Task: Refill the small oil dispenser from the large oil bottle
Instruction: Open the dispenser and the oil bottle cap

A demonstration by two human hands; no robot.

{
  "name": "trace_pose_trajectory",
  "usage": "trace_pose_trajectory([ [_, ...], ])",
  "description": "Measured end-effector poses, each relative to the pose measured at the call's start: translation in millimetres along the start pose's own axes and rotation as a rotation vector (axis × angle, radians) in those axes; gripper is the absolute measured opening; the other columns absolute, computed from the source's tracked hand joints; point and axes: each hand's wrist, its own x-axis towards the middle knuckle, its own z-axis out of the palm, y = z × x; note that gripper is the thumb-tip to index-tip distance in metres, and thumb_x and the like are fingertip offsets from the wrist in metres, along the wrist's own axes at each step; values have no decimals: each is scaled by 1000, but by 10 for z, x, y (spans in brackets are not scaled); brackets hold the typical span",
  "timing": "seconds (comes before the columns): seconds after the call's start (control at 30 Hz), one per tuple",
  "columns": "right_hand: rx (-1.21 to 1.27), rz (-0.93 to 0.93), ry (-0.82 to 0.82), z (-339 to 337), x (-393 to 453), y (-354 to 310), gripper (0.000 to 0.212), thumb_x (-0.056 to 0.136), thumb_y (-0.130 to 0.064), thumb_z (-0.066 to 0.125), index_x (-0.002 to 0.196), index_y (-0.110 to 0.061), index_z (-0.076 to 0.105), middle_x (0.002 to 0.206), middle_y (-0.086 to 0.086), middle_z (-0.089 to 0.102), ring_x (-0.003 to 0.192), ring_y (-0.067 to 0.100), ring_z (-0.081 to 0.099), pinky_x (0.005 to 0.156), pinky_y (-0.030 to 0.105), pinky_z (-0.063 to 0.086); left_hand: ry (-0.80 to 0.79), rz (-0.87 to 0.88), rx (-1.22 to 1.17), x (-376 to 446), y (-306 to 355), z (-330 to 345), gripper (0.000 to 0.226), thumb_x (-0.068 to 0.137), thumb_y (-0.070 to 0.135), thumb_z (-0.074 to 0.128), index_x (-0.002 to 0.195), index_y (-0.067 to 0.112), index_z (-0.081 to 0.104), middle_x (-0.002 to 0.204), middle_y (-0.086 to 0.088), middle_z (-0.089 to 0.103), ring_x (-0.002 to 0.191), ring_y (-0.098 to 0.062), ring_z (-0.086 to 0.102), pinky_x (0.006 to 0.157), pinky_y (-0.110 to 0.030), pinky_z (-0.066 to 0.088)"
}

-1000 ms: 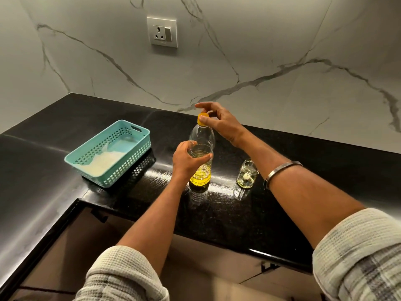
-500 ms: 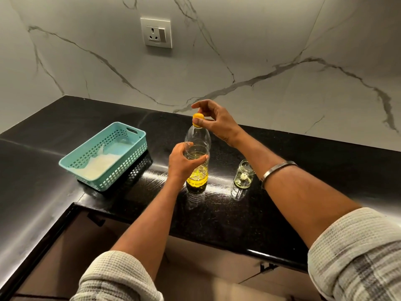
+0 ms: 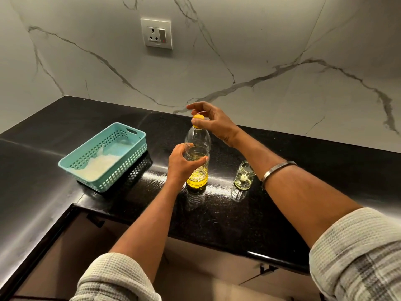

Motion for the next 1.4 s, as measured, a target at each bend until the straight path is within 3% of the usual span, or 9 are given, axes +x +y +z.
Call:
trace_pose_trajectory([
  [0.27,102,-22,46,-110,7,21,43,88,-6,66,128,-3,52,118,16,65,110,22,65,96,33,53,0,17,-8,24,-53,2,61,62,36,88,113,20,60,109,4,59,98,-8,60,83,-25,55],
  [0.4,256,29,296,-158,46,138,34,90,-10,63,123,-4,56,117,18,65,107,25,66,97,39,52,-4,47,24,17,-59,4,61,64,34,87,115,19,58,111,3,57,101,-11,58,84,-26,53],
  [0.47,56,135,359,-165,72,298,31,90,-12,65,118,-3,61,114,16,66,104,23,65,96,38,53,-4,53,30,21,-59,8,61,65,34,87,116,18,58,112,3,56,101,-10,57,85,-25,52],
  [0.63,-540,488,193,-54,123,922,25,85,-14,71,108,-4,69,114,13,65,110,25,59,96,37,49,-24,43,16,34,-47,-8,59,68,29,86,117,17,56,112,4,54,95,3,53,75,-3,43],
  [0.73,-711,675,24,112,101,1213,30,86,-8,66,115,0,64,120,19,61,109,32,60,91,36,51,-45,44,8,38,-63,-29,58,69,27,85,117,17,55,113,4,54,95,7,52,74,1,40],
  [0.87,-756,817,-132,327,46,1426,22,80,-9,72,97,1,65,106,16,70,96,29,68,84,34,56,-48,65,34,56,-94,-80,60,67,27,86,118,15,56,111,2,56,95,6,54,75,0,39],
  [1.03,-674,910,-122,439,35,1530,15,77,-2,70,75,0,55,97,17,65,92,18,67,74,30,56,-89,94,73,77,-106,-129,58,69,27,84,118,17,56,112,5,56,96,4,53,79,-1,39],
  [1.2,-631,959,-133,476,28,1593,36,76,3,73,107,12,58,102,23,63,93,36,69,81,43,58,-125,99,69,100,-125,-150,58,71,28,83,120,19,54,114,5,54,100,1,52,82,-3,40],
  [1.4,-726,922,-81,432,-36,1577,33,81,-6,70,111,5,61,121,21,61,107,32,64,85,33,54,-153,105,19,88,-142,-133,57,71,27,81,118,24,49,117,2,52,106,-8,54,88,-17,45],
])
